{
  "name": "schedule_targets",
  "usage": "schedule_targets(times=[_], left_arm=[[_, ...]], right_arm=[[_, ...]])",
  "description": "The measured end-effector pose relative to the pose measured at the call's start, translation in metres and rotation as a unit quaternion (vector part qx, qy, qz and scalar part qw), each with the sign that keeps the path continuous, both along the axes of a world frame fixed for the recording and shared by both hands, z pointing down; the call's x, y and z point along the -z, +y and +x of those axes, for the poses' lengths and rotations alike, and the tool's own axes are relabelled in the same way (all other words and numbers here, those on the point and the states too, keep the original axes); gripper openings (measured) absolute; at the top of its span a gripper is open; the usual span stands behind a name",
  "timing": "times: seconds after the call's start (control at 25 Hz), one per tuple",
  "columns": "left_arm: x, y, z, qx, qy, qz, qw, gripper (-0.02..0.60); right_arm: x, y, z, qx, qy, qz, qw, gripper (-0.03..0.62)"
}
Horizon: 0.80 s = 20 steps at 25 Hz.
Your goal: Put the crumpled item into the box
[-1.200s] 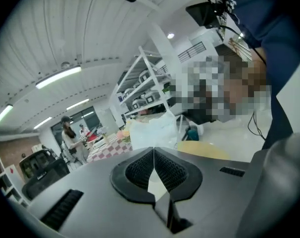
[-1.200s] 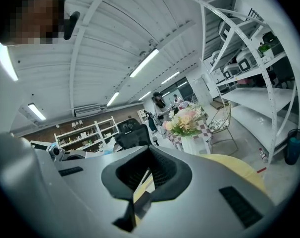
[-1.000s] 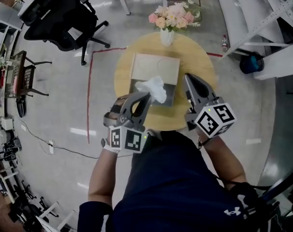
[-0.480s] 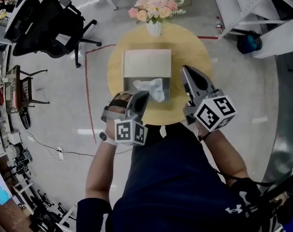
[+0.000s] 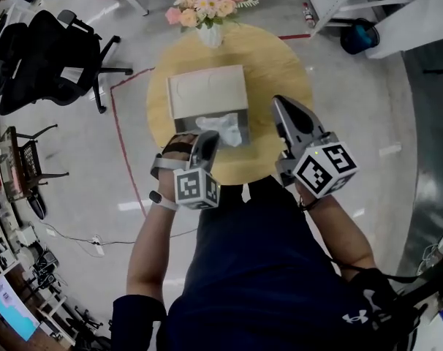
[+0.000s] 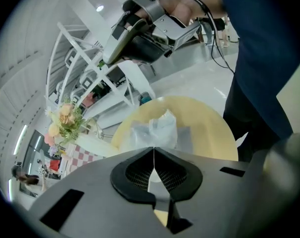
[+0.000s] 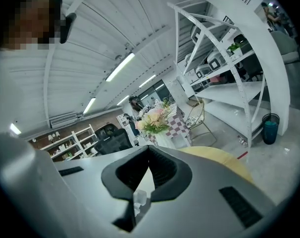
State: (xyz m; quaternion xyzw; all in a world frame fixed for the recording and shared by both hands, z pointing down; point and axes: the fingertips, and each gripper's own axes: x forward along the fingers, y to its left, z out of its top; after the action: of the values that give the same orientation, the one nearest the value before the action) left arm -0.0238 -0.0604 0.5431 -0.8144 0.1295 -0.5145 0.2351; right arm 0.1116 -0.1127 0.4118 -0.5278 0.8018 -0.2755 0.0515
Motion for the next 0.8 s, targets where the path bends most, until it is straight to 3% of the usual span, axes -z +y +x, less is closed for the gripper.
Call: schedule_targets(times=[0.8], left_arm=[[-0.082,-0.002,-0.017,-0.034,-0.053,-0.068,0.9957,0.018]], right_arm=[[-0.027,-0.004,-0.006,-0.036,0.009,-0.029,0.999,0.005]])
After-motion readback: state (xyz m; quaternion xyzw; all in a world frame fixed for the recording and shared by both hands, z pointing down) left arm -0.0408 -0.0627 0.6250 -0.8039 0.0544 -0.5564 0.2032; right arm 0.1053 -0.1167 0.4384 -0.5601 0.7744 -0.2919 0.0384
